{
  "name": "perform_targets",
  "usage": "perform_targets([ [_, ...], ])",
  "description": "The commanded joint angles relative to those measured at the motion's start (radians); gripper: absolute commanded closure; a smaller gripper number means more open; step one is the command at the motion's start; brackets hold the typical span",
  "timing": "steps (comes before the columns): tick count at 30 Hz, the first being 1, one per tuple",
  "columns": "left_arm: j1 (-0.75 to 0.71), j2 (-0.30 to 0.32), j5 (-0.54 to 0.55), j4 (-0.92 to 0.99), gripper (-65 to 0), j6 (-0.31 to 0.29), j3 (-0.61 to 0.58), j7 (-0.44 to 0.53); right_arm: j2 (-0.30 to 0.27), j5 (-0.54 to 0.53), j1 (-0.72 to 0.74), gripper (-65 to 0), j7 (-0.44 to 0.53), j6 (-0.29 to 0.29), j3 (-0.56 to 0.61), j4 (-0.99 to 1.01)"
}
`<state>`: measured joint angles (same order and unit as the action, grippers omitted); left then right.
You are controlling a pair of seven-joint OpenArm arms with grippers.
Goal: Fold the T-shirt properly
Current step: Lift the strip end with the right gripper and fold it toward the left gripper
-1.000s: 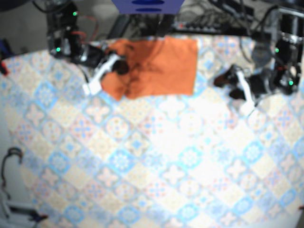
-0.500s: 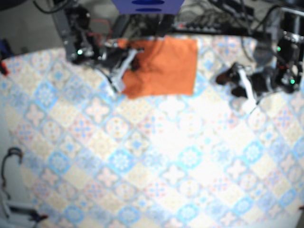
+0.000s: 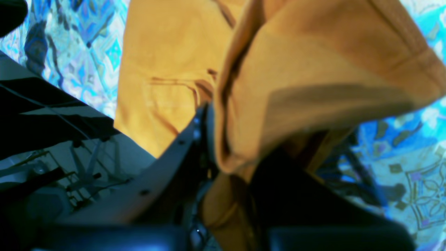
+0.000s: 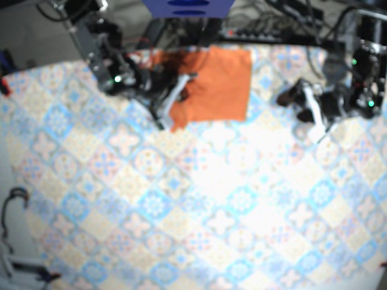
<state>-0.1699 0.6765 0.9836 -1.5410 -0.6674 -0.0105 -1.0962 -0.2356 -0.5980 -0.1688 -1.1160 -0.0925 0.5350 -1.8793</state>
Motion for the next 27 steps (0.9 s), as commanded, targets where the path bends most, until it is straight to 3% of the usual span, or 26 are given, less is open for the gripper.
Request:
perform_targets([
  [1,0.008,0.018,0.005,-0.014,-49.9,-0.005,0.011,0.014,0.0,-0.009,0.01,-1.7,0.012,0.001,0.001,-0.018],
  [9,0.011,0.016,-0.001,-0.014,-49.9,-0.004,0.011,0.014,0.0,-0.009,0.064,-0.7,0.012,-0.003,0.046,-0.019],
  [16,0.013,0.016,-0.015,-0.013,-49.9,-0.004,0.008,0.014,-0.003,-0.009,0.096,-0.7,0.012,-0.088,0.121,-0.019],
  [27,0.014,0.016,-0.015,-0.013,-49.9,-0.004,0.008,0.014,-0.003,0.048,0.159,-0.7,-0.083,-0.091,0.202,-0.036],
])
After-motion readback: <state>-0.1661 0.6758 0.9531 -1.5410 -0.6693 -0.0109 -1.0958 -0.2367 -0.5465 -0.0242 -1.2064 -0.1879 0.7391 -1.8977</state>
